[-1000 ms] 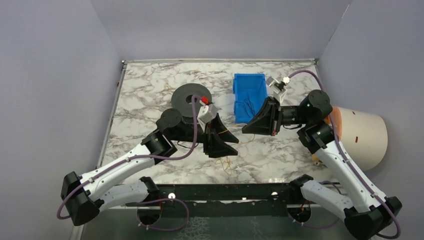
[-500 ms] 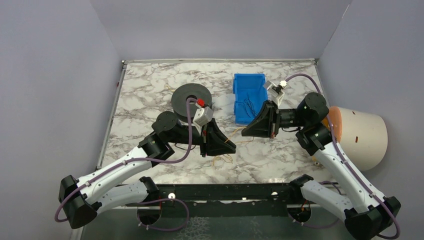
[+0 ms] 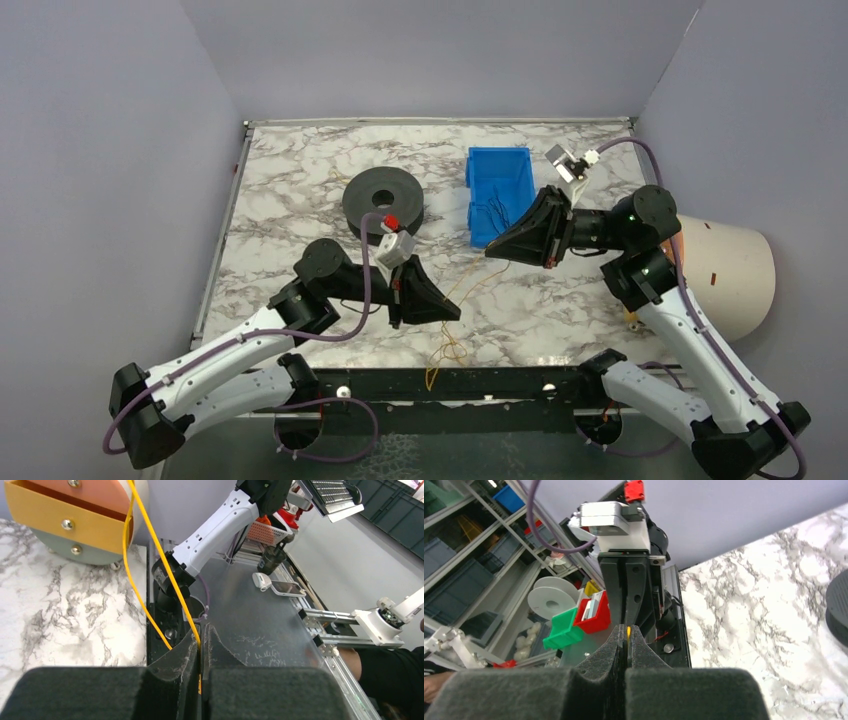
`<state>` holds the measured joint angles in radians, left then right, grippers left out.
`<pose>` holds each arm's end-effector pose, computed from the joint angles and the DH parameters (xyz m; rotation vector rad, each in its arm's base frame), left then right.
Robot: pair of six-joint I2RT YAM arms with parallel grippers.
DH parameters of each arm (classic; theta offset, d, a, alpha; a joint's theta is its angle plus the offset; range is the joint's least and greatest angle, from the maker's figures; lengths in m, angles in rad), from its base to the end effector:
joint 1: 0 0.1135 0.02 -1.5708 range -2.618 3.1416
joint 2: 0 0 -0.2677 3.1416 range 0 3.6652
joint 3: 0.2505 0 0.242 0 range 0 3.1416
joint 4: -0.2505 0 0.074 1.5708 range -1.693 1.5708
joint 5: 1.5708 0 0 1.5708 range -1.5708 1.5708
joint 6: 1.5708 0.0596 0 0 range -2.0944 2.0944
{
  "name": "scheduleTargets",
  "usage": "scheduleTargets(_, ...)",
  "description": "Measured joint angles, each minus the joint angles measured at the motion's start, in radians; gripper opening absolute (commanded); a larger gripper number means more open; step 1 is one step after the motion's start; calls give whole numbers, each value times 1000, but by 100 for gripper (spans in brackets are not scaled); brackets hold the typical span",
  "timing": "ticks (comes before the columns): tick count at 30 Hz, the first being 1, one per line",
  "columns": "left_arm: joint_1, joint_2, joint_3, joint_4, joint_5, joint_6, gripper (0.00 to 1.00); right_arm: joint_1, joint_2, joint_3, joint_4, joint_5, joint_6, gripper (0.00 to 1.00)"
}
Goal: Wrap the cables
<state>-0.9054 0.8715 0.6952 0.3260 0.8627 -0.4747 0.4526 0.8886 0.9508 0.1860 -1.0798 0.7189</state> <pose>0.0882 -0.1857 0.3531 1.1259 1.3192 -1.6742 0.1393 0.1262 0.4208 -0.8444 1.4642 1.6201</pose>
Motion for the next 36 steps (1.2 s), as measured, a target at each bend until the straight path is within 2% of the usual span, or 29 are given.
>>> scheduleTargets(4, 0, -48, -26, 38, -21, -13, 0, 17, 15, 61, 5, 2, -1, 1)
scheduleTargets(18, 4, -203, -108, 130, -108, -47, 0, 46, 146, 278, -103, 37, -52, 1)
scheduleTargets(30, 7, -274, -147, 113, -111, -89, 4, 47, 220, 336, -29, 54, 14, 1)
scheduleTargets(36, -1, -306, -166, 90, -45, -114, 12, 34, 250, 439, -1, 135, 14, 1)
